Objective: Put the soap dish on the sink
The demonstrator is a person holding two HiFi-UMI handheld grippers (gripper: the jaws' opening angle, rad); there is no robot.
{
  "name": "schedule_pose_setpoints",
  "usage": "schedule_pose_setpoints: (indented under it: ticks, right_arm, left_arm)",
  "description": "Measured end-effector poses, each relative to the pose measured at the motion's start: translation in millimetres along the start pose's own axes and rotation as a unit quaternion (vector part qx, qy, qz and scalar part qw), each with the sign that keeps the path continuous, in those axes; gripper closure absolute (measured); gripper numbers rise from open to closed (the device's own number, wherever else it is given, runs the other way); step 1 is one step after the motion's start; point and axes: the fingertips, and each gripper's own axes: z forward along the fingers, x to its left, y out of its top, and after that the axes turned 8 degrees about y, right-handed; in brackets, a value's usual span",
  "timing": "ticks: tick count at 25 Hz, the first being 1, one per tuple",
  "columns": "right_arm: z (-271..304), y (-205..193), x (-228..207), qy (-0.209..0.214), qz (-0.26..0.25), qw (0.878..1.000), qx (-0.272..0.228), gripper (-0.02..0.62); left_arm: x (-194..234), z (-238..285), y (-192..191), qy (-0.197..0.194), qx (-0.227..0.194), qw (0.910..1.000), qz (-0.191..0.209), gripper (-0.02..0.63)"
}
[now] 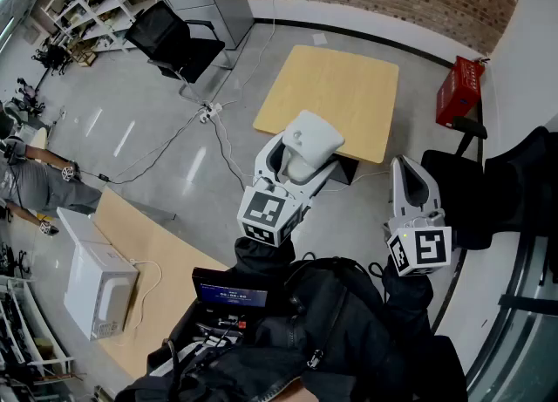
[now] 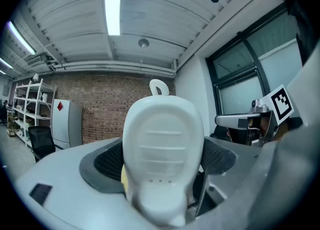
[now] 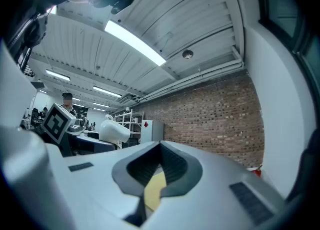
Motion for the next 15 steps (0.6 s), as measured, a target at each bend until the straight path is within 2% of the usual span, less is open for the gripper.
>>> schedule_pose_setpoints:
  ticks: [8, 15]
  right_arm:
    - [-7.2, -9.8, -9.5, 0.003, 0.004, 1.0, 0.002, 0.589]
    - [-6.6, -18.9, -8.6, 0.014, 0.018, 1.0, 0.009, 0.589]
  left_arm:
    - [8.2, 1.4, -6.0, 0.025, 0.0, 0.9997, -0.004, 0.147]
    - [5.9, 2.7, -14.6, 0.027, 0.008, 0.9996, -0.004, 0.147]
